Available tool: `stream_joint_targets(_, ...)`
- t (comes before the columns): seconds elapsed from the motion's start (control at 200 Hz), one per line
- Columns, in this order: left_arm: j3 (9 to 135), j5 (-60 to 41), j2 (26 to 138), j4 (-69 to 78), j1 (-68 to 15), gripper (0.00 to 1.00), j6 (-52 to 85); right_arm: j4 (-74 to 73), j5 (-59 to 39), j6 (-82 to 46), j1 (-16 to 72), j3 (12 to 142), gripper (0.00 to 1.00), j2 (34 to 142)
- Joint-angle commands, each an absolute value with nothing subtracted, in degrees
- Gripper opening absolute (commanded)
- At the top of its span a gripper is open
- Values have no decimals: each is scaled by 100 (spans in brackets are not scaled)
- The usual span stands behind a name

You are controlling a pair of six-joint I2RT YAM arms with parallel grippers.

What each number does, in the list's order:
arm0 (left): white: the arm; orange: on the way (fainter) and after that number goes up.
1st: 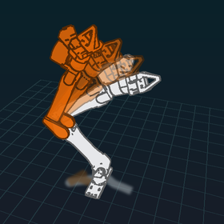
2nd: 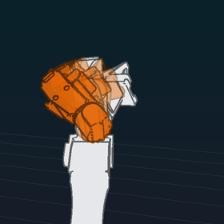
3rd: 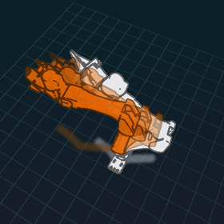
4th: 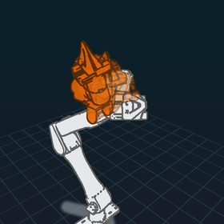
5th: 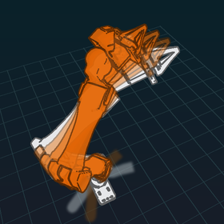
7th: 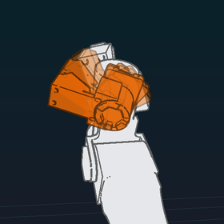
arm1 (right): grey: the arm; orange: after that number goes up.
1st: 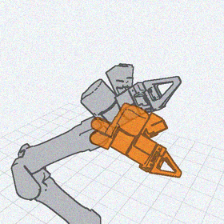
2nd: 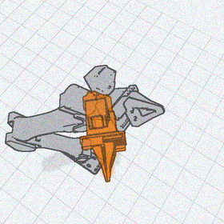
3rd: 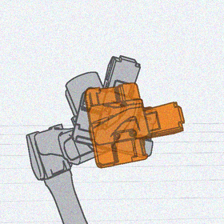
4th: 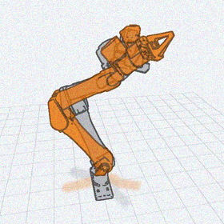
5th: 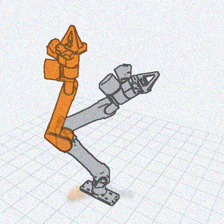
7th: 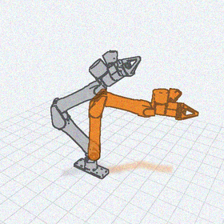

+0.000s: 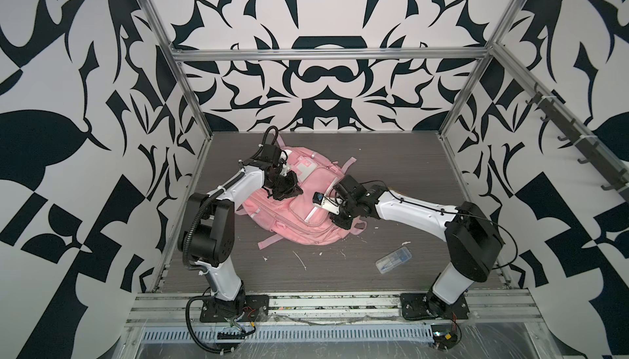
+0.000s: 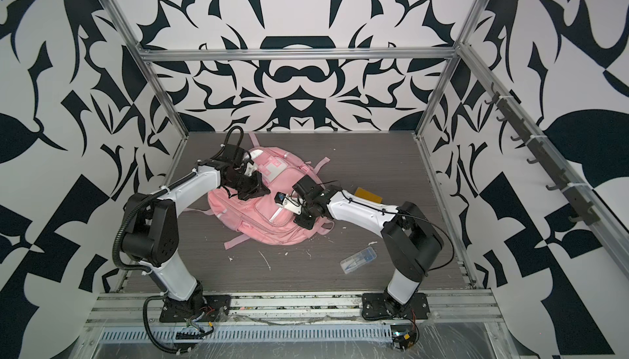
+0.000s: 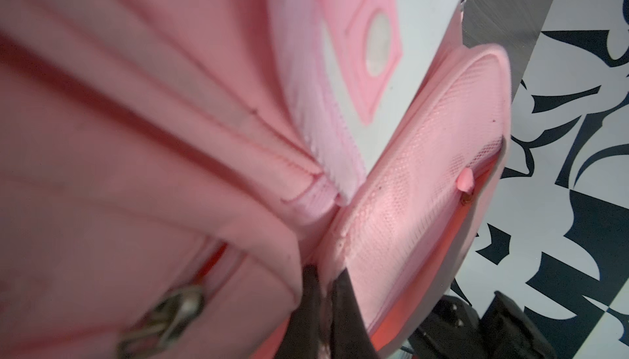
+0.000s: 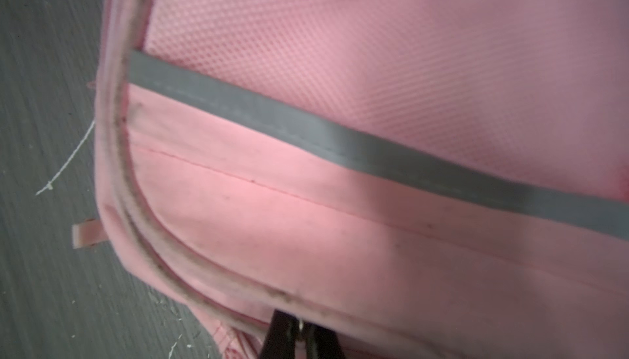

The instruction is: Pack the student bag

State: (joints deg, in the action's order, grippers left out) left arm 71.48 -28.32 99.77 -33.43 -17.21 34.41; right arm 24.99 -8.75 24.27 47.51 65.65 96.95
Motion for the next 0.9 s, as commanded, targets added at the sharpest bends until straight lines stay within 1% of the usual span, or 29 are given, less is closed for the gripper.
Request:
stream_joint_targets(0.0,7086,-2859,9780,-2611,-1675,0,3768,2928,-1209,2602,5292,6866,0,9946)
stream_joint_targets(0.16,6954,-2832,9685,-2597,-1644,0,3762,2273,-1231,2129,5108,6584,0,9678)
stream_joint_targets(0.455,6521,-2932,9406,-2461,-1651,0,3720,2058,-874,1301,4235,6746,0,9597)
stream_joint_targets(0.65,6173,-3043,9151,-2446,-1804,0,3730,1802,-826,559,3481,6973,0,9815)
stream_joint_targets(0.8,5919,-2958,8989,-2404,-1999,0,3855,2058,-660,595,3436,7631,0,10303)
stream_joint_targets(0.895,5858,-2901,8983,-2381,-2088,0,3864,2050,-685,668,3435,7830,0,10444)
